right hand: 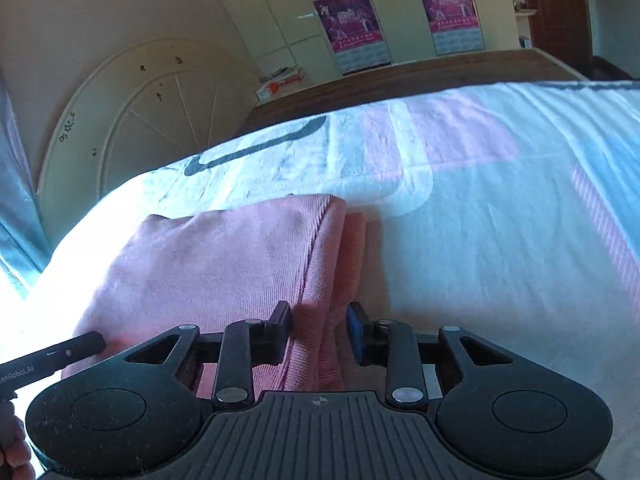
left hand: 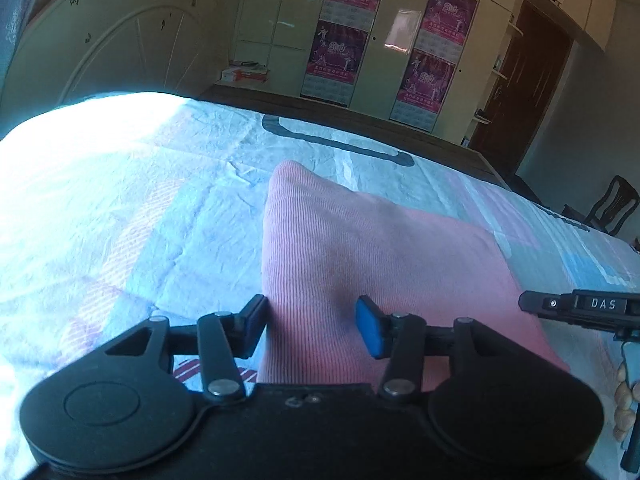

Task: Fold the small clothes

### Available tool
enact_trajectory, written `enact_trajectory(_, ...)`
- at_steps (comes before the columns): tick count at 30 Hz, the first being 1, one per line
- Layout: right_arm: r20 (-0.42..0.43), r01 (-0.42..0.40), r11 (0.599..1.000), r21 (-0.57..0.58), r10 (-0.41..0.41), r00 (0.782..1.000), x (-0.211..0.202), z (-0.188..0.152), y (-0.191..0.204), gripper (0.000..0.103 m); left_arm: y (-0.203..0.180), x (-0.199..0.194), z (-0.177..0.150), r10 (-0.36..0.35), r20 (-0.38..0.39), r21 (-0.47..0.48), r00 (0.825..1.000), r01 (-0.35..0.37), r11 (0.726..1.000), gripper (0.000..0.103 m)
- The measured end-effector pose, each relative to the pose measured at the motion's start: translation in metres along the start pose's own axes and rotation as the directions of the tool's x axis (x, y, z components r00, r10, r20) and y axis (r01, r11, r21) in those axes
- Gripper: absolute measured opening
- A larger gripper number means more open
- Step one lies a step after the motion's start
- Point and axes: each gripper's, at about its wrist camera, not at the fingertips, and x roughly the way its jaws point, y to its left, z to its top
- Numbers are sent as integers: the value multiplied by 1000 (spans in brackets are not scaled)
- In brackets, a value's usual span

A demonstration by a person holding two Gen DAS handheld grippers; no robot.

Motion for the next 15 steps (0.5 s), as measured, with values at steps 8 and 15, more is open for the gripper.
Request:
enact_trajectory(8,38,-60,982,-180,68,997,-49,-35,50,30,-11,-37,-42,-9,-13,61,1000,10,998,49)
enact_trajectory(15,-53,47,959,-280,-64,997,-19,-76,46,25,-24,-17,-54,48,-69,115,996,-40,993,62)
